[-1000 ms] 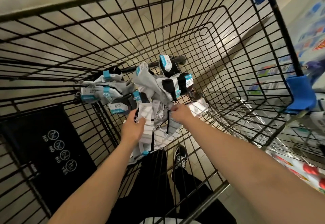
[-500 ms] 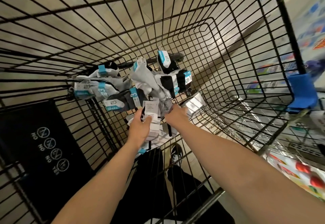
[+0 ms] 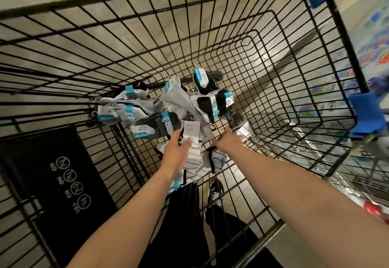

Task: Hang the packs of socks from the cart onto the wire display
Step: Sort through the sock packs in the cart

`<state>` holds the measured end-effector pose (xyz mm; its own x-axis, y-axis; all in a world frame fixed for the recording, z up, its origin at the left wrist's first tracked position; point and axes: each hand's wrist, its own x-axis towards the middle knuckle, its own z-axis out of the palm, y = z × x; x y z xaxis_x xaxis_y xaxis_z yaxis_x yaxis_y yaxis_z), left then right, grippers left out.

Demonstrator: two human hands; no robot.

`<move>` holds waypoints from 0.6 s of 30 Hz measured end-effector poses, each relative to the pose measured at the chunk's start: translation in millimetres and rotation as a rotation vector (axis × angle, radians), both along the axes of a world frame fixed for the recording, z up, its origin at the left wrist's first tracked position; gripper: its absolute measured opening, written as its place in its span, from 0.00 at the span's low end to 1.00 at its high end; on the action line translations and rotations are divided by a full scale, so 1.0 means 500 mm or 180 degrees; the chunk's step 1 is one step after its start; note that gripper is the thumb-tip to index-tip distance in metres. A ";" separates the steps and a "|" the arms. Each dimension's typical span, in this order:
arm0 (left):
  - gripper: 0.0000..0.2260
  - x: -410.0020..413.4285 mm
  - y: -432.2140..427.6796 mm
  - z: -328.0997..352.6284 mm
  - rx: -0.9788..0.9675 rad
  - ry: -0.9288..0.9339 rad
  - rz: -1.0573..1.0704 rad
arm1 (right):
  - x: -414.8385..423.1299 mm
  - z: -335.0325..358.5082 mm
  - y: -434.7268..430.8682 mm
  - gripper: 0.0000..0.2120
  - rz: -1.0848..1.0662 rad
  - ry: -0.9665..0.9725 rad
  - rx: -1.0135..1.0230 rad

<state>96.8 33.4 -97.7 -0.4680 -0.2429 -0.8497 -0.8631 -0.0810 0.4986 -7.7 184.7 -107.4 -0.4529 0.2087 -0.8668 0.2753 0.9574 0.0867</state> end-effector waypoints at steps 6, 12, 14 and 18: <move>0.22 -0.018 0.009 0.025 0.0038 0.0093 -0.0075 | -0.013 0.022 -0.012 0.35 -0.0457 0.0052 -0.0087; 0.20 -0.037 0.000 0.112 -0.0132 0.0314 -0.0151 | -0.044 0.159 -0.033 0.03 -0.1808 0.1018 -0.0987; 0.20 -0.045 -0.005 0.145 -0.0148 0.0381 -0.0064 | -0.044 0.214 -0.032 0.04 -0.1848 0.1466 -0.1392; 0.16 -0.067 0.000 0.238 0.0003 0.0435 0.0130 | -0.043 0.334 -0.003 0.28 -0.2558 0.1653 -0.2591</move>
